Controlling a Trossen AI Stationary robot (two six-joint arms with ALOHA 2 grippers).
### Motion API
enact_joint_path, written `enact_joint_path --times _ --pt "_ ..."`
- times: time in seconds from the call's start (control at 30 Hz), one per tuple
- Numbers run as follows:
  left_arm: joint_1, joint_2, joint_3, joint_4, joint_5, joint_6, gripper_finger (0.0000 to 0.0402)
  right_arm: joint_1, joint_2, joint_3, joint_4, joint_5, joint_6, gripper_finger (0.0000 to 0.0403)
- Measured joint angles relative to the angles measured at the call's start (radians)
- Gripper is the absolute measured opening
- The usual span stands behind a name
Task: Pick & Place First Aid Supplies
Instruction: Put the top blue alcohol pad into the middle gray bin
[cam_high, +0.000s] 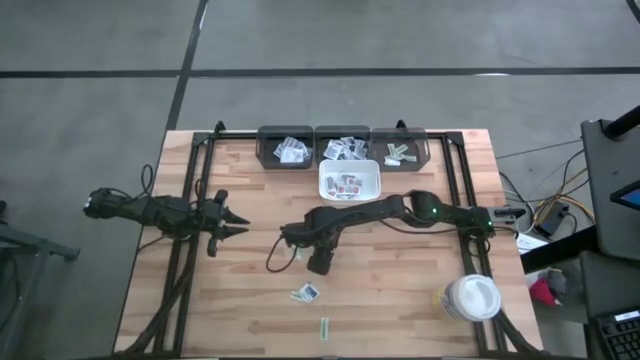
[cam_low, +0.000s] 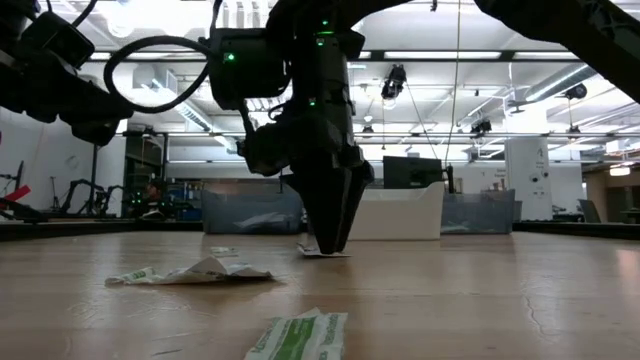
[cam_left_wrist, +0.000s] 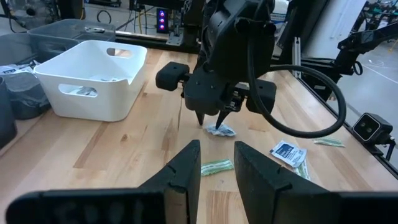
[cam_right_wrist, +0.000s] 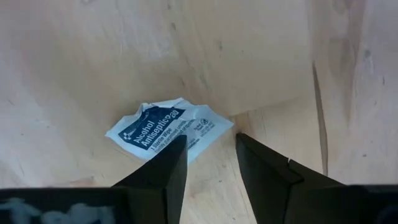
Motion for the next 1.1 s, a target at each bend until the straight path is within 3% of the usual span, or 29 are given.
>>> enact_joint_path --times 0.27,0.67,0.83,0.97,1.1 --pt "0.0 0.0 0.0 0.0 0.0 0.0 0.0094 0.005 0.001 -0.036 0.036 0.026 0.123 0.0105" --pt "0.0 0.0 0.0 0.0 0.0 -0.001 0.0094 0.002 -0.001 -0.045 0.026 0.055 0.125 0.0015" --pt "0.0 0.0 0.0 0.0 0.0 -0.001 0.0094 -0.005 -0.005 -0.045 0.021 0.052 0.12 0.0009" --pt "0.0 0.0 0.0 0.0 0.0 -0.001 0.0094 -0.014 -0.027 -0.048 0.018 -0.006 0.09 0.0008" --pt "0.0 0.001 0.0 0.0 0.0 0.0 0.0094 -0.033 -0.058 -0.037 -0.018 -0.138 0.01 0.0008"
